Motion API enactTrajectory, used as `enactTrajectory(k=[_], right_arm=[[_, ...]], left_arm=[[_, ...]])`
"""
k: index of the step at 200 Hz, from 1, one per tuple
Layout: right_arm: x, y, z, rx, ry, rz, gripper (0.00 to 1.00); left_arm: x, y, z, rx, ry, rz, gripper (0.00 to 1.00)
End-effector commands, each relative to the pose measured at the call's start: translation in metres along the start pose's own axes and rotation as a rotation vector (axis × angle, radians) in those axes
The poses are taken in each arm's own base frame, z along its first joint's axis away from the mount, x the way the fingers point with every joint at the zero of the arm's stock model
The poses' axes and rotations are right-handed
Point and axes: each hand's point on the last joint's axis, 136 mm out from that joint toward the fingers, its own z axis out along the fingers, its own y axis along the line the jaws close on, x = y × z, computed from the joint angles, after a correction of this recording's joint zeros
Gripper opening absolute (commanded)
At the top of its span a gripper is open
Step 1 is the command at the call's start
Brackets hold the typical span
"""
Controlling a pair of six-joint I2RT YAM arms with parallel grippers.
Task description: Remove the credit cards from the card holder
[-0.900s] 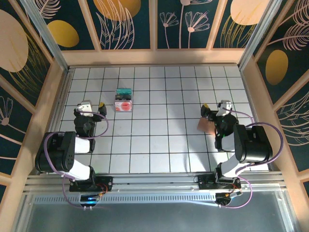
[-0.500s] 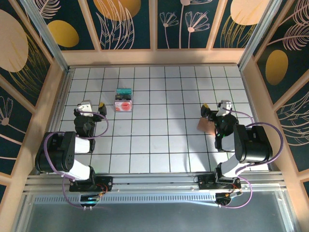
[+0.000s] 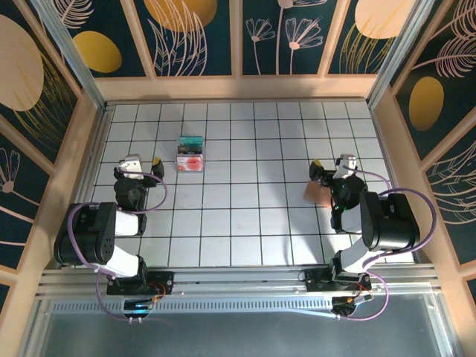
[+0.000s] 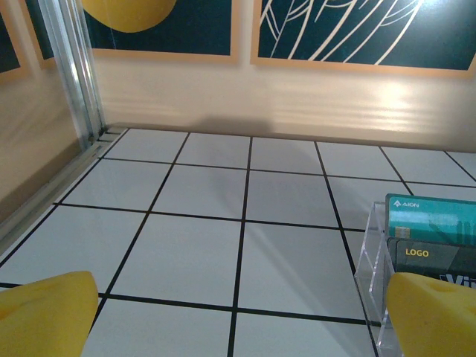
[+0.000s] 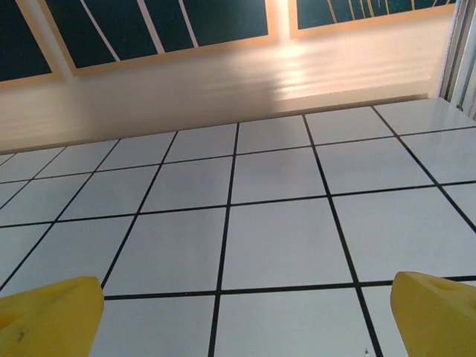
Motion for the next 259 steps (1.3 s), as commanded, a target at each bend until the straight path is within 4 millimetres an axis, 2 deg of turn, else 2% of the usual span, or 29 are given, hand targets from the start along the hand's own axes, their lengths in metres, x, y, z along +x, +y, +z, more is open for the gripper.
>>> enactTrajectory(k=[1,83,133,170,194,218,238,259], right_arm=[[-0.007,0.001,0.000,-0.010,-0.027,-0.026,0.99],[-0.007,0.001,0.000,-0.012,-0.028,-0.026,0.99],[-0.009,-0.010,0.004,0.046,-0.016,-0.001,0.99],[-0.016,-0.017,0.007,0.086,-0.003,0.017,0.99],[-0.023,-0.027,0.010,0.147,0.028,0.049,0.99],[-0.029,-0.034,0.014,0.196,0.103,0.126,0.99],[-0.030,-0.039,0.016,0.239,0.185,0.206,0.99],[-0.026,-0.040,0.014,0.268,0.273,0.269,0.99]], left_arm=[[-0.005,0.002,0.002,-0.005,-0.017,-0.015,0.99],[-0.005,0.002,0.002,-0.005,-0.017,-0.016,0.99],[-0.005,0.002,0.001,-0.005,-0.020,-0.017,0.99],[-0.021,0.012,0.004,-0.069,-0.005,-0.040,0.99],[-0.036,0.023,-0.002,-0.139,-0.024,-0.069,0.99],[-0.052,0.031,-0.011,-0.189,-0.051,-0.135,0.99],[-0.056,0.041,-0.013,-0.255,-0.027,-0.235,0.99],[-0.058,0.031,-0.012,-0.204,0.008,-0.269,0.99]])
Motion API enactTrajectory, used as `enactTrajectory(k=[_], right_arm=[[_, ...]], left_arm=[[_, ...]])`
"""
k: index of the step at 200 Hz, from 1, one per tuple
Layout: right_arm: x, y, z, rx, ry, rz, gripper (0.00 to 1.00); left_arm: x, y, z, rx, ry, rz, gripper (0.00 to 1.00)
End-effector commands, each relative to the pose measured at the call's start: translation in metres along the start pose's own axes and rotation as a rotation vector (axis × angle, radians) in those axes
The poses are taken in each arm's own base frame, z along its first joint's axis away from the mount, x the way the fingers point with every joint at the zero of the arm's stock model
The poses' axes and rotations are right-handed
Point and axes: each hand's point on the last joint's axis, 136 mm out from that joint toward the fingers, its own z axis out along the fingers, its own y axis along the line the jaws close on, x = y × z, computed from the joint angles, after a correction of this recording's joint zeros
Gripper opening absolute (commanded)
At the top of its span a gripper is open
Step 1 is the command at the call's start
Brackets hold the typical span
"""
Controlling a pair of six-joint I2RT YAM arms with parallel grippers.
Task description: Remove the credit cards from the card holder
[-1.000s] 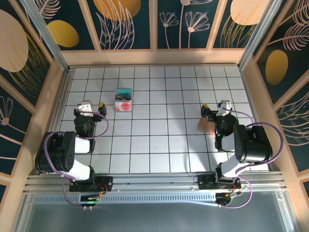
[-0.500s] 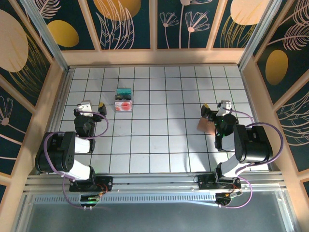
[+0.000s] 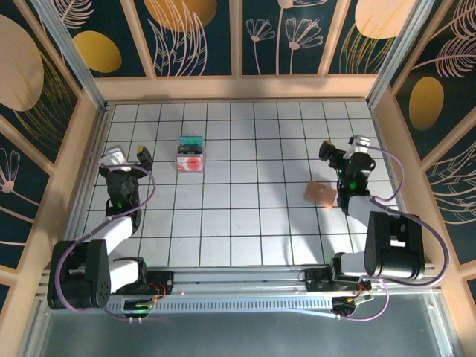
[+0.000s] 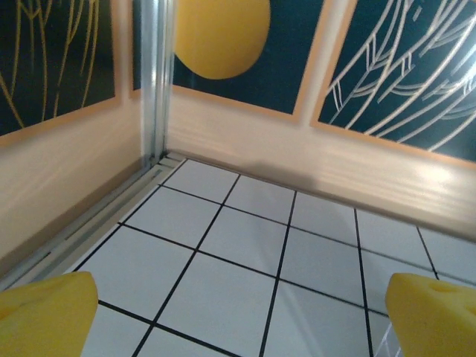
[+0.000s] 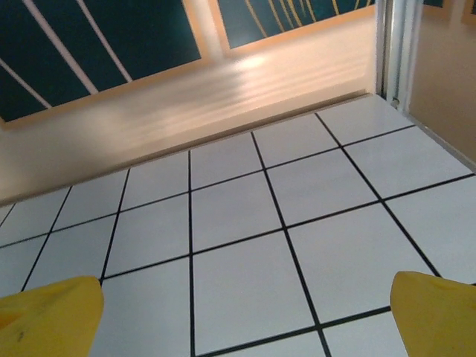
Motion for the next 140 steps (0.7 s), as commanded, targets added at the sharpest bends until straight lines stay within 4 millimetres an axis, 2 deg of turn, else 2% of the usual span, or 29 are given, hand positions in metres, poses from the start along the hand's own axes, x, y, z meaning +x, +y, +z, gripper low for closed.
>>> enactTrajectory(k=[1,28,50,71,101,140], right_arm=[[0.028,-0.017,-0.005,0.107,0.192,0.106,0.99],[0.046,-0.024,-0.014,0.176,0.323,0.164,0.99],[0.069,-0.034,-0.030,0.248,0.433,0.212,0.99],[0.088,-0.033,-0.046,0.263,0.509,0.254,0.99],[0.107,-0.031,-0.066,0.270,0.594,0.309,0.98],[0.130,-0.033,-0.079,0.294,0.669,0.342,0.98]], left_arm=[[0.004,0.003,0.001,-0.027,0.072,-0.092,0.99],[-0.003,-0.006,-0.007,0.020,0.074,-0.172,0.99],[-0.011,-0.013,-0.014,0.061,0.076,-0.221,0.99],[-0.013,-0.022,-0.022,0.076,0.094,-0.232,0.99],[-0.013,-0.053,-0.032,0.123,0.111,-0.201,0.99],[-0.012,-0.080,-0.036,0.191,0.126,-0.248,0.99]])
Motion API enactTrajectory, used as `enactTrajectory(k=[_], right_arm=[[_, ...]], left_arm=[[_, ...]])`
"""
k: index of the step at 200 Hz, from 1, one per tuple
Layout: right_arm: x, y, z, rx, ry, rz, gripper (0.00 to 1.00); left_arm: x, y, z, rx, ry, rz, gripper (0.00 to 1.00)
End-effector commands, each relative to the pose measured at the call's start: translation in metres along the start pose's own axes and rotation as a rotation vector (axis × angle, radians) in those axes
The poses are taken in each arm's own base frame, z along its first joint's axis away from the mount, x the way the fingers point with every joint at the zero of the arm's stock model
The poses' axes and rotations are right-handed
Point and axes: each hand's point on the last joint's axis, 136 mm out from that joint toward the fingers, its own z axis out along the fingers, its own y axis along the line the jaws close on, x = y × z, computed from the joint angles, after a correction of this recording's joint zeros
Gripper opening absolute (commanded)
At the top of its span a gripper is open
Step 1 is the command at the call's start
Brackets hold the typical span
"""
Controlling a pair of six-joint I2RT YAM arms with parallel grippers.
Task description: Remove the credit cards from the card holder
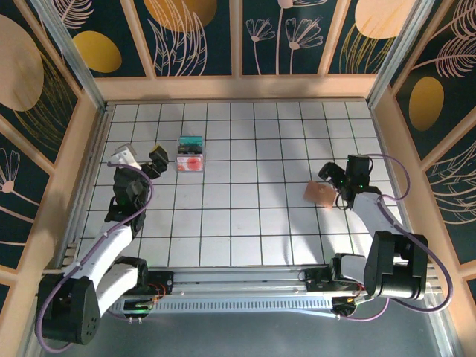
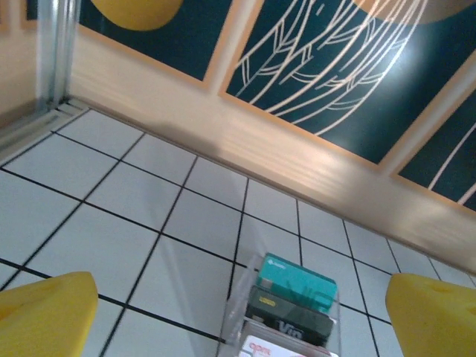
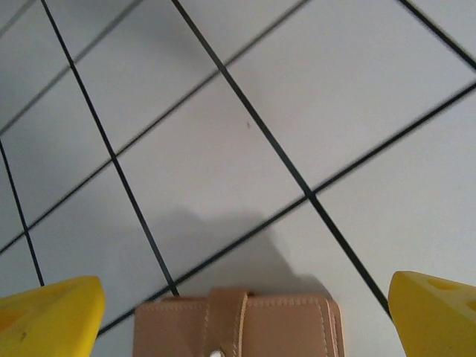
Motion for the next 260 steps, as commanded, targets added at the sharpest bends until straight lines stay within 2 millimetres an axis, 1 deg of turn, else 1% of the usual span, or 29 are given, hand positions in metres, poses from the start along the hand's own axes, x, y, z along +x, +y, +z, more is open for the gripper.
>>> enactTrajectory(k=[1,12,34,58,88,119,151,181,196,209,235,260], right_arm=[[0.030,-0.017,0.001,0.047,0.103,0.053,0.98],[0.035,-0.019,0.004,0.054,0.122,0.056,0.98],[0.045,-0.017,0.009,0.040,0.166,0.067,0.98],[0.055,-0.015,0.013,0.030,0.211,0.081,0.98],[0.067,0.004,0.009,-0.057,0.262,0.091,0.98],[0.069,0.024,-0.001,-0.130,0.278,0.095,0.97],[0.078,0.044,-0.006,-0.204,0.322,0.093,0.97],[0.090,0.064,-0.010,-0.216,0.365,0.028,0.97],[0.091,0.071,-0.014,-0.207,0.374,-0.021,0.97],[0.088,0.076,-0.019,-0.194,0.374,-0.075,0.97],[0.073,0.069,-0.023,-0.110,0.350,-0.222,0.98],[0.062,0.064,-0.017,-0.065,0.330,-0.367,0.99]], left_arm=[[-0.007,-0.012,0.002,0.009,-0.008,-0.036,0.99],[-0.007,-0.018,0.005,0.019,-0.001,-0.029,0.99],[-0.007,-0.031,0.012,0.047,0.018,-0.022,0.99],[-0.003,-0.038,0.019,0.060,0.040,-0.023,0.99],[0.003,-0.048,0.026,0.073,0.067,-0.014,0.99],[0.008,-0.055,0.032,0.075,0.091,0.000,0.99],[0.012,-0.058,0.036,0.079,0.107,0.003,0.99],[0.011,-0.061,0.038,0.081,0.110,0.004,0.99],[0.010,-0.062,0.039,0.081,0.109,0.008,0.99],[0.010,-0.062,0.039,0.075,0.112,0.012,0.99],[0.011,-0.063,0.040,0.078,0.115,0.016,0.99],[0.012,-0.062,0.041,0.075,0.120,0.016,0.99]])
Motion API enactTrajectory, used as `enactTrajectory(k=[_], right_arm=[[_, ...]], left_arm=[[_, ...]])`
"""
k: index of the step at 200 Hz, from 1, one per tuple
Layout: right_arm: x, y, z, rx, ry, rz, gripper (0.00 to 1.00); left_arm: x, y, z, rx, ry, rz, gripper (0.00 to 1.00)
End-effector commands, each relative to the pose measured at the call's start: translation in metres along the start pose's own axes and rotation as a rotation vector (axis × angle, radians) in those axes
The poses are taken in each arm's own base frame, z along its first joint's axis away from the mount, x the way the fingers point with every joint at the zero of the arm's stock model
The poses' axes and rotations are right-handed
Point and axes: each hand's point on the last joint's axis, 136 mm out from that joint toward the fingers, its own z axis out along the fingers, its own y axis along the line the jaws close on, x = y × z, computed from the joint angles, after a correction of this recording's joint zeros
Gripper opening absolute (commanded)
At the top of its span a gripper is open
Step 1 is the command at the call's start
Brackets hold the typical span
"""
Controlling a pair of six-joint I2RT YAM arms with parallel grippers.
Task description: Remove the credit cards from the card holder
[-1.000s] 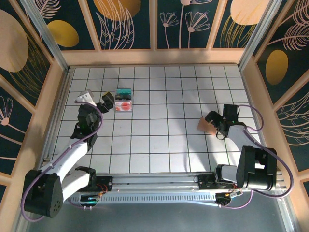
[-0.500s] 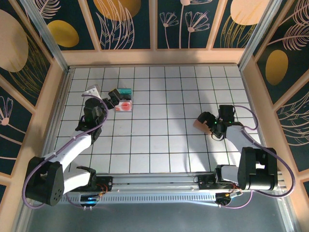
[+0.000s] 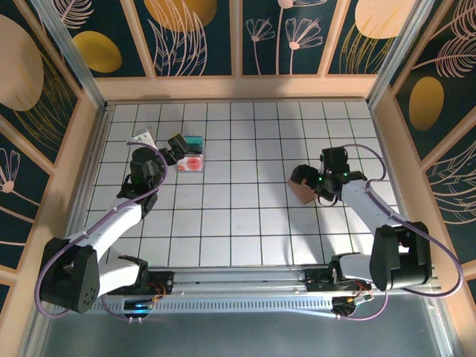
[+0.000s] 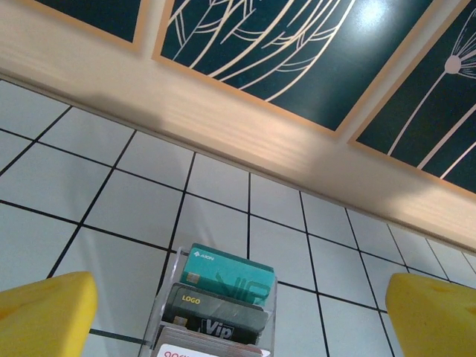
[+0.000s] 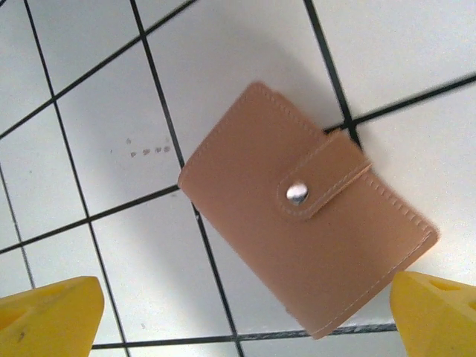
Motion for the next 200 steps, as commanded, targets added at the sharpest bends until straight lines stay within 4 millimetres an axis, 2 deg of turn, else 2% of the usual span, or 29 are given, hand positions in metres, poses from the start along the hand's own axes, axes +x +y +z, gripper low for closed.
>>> enactTrajectory(k=[1,36,95,138,200], right_arm=[[0.000,-0.020,0.001,0.130,0.041,-0.161,0.99],[-0.015,-0.017,0.015,0.146,0.047,-0.298,0.99],[-0.014,-0.017,0.040,0.137,0.116,-0.395,0.99],[0.000,-0.021,0.055,0.132,0.183,-0.393,0.99],[0.026,-0.010,0.064,0.098,0.261,-0.431,0.99]], left_arm=[[-0.003,-0.007,0.003,0.011,0.007,0.000,0.99],[-0.002,-0.005,0.004,0.000,0.014,0.001,0.99],[0.001,0.002,0.006,-0.038,0.023,0.010,0.99],[0.002,0.004,0.008,-0.051,0.021,0.003,0.99],[0.003,0.002,0.012,-0.046,0.034,0.001,0.99]])
